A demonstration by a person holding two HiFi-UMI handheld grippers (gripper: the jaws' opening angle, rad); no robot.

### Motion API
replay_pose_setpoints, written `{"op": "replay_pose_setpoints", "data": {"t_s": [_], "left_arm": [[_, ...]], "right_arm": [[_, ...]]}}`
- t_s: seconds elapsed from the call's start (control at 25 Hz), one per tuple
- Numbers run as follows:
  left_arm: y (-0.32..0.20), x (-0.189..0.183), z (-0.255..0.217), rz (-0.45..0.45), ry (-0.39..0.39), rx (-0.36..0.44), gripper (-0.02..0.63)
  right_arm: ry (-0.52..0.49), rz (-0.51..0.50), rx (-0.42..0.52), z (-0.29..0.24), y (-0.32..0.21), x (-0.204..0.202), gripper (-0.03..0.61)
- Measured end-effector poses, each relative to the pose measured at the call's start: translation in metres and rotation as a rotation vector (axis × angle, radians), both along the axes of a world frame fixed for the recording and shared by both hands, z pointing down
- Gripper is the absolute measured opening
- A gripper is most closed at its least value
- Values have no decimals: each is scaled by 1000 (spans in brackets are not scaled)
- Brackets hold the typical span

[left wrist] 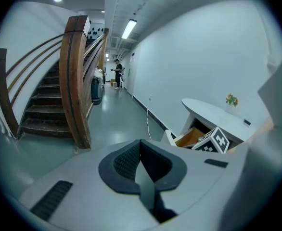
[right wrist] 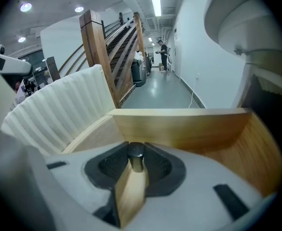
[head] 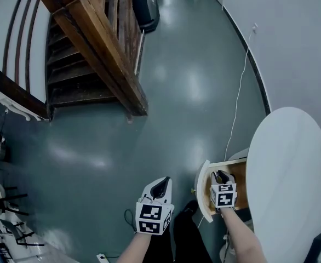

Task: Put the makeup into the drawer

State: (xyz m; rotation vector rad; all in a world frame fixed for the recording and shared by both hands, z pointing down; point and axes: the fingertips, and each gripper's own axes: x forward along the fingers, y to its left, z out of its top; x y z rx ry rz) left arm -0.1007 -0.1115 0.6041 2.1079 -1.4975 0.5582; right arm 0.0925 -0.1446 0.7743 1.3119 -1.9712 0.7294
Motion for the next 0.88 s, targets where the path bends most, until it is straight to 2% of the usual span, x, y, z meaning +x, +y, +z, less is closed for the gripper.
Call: {"op": "replay_pose_setpoints", "data": {"t_s": [0.88], "left_arm": [[-4,2,-2,8,10,-2,3]], "right_arm": [[11,-22,-51,-4,18,-3,101]]}}
